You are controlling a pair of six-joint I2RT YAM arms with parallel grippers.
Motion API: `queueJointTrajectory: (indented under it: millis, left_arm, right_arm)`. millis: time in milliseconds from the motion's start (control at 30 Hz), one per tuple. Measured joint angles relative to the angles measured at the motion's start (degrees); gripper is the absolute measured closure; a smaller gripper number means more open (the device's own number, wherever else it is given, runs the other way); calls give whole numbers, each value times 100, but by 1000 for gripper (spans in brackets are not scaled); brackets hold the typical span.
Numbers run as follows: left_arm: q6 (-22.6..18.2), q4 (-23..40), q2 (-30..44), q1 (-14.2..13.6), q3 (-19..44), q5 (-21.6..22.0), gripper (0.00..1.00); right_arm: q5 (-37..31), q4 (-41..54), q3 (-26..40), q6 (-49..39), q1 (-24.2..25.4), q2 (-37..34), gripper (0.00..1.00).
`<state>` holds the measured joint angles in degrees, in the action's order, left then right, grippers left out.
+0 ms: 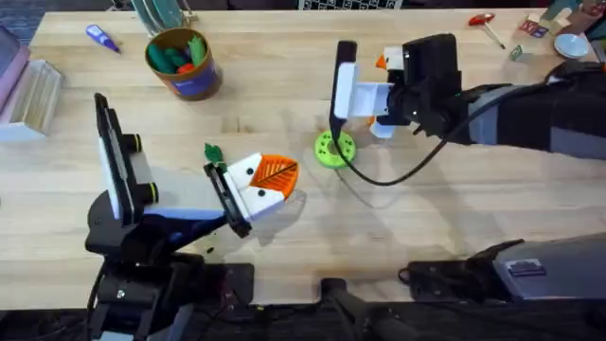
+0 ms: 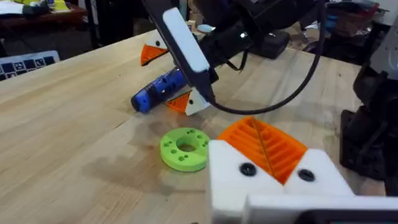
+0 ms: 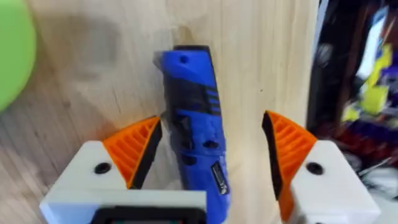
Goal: Pick up the gripper from the table and insert it into the empty holder that is missing its gripper. Then pick up a screw, insert it into the mounting hole, and use the screwdriver to tighten it. Finally, clean up the table by picking up the vegetable and placing it into the bucket.
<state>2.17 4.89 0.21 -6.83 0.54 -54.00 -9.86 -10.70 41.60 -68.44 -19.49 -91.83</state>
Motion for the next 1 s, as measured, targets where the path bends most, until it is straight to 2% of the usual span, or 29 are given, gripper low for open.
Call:
queueJointTrajectory:
  millis: [200,367,400,567,600,800,900,1000]
  left_arm:
    - [0,0,0,0,0,-1,992]
    - [-4,0,0,0,0,0,976]
    - [-7,0,0,0,0,3,898]
    - [-20,0,0,0,0,3,132]
    - [-6,0,0,0,0,3,47]
    - [38,-167,0,0,-14,115,15]
    - [590,-669,0,0,-11,435,15]
    - [1444,-512,0,0,69,1076,15]
  right_arm:
    - [31,465,-2,1782,-40,226,10]
    - [141,979,-4,3161,-95,748,10]
    - [159,988,-4,3439,-103,936,10]
    - [407,991,-2,4467,-190,1948,10]
    - [524,1007,-2,4641,-213,2132,10]
    - [1294,1312,4,5882,-254,2809,10]
    - [1609,1436,4,6345,-254,2861,10]
    - [1905,1455,4,6595,-254,2861,10]
